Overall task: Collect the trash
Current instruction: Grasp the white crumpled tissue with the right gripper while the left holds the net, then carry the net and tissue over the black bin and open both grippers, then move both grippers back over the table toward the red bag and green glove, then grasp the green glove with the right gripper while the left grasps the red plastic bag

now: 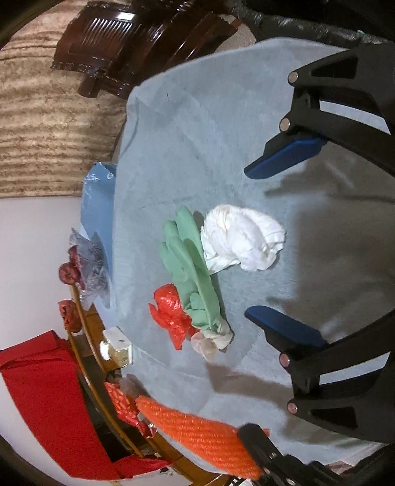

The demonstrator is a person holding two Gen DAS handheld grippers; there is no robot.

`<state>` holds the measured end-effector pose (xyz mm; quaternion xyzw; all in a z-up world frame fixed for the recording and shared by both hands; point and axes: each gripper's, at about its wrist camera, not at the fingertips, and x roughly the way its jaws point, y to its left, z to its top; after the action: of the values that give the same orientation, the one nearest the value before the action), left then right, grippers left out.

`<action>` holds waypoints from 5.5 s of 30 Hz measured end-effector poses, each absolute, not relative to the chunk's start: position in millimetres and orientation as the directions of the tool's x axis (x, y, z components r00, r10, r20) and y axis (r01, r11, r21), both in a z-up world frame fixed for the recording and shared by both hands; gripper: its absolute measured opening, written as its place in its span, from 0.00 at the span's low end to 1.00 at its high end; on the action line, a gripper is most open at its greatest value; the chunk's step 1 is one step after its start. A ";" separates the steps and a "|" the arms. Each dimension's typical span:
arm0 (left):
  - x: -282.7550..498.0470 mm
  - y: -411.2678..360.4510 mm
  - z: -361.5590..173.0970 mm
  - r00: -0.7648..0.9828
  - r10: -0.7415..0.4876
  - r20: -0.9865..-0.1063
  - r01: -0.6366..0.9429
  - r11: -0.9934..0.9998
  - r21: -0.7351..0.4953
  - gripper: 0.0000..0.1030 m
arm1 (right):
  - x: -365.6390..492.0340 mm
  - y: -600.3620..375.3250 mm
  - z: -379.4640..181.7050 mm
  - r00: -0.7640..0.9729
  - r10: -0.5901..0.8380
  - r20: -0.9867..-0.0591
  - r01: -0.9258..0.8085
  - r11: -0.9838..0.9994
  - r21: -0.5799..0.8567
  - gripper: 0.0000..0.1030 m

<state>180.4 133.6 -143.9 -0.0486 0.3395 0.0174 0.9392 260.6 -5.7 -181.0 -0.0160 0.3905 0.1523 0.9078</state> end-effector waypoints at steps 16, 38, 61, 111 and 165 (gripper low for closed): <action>180.3 129.2 -146.2 0.763 -0.002 -0.646 -0.051 0.997 -0.064 0.16 | 281.5 4.2 -191.9 0.574 0.258 -0.777 -0.283 0.953 0.107 0.26; 161.9 35.3 -91.8 0.816 -0.110 -0.567 0.084 0.994 -0.071 0.16 | 174.3 -105.7 -72.8 0.745 0.275 -0.608 -0.264 0.958 0.110 0.26; 153.4 -154.8 -79.4 0.708 -0.435 -0.556 0.481 0.874 -0.072 0.16 | 90.7 -298.3 -69.9 0.808 0.007 -0.589 0.055 0.995 0.088 0.26; 166.2 58.4 -87.1 0.830 -0.143 -0.540 0.122 0.990 -0.076 0.79 | 162.9 -177.5 -85.5 0.797 0.160 -0.582 -0.109 0.986 0.123 0.92; 258.9 153.2 -147.6 0.790 -0.017 -0.613 -0.017 0.999 -0.050 0.79 | 326.9 -33.4 -171.0 0.582 0.344 -0.737 -0.345 0.925 0.160 0.10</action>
<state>258.9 153.2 -147.6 -0.0266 0.3240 -0.0001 0.9457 326.9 -33.4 -171.0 -0.0004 0.4140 0.1936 0.8895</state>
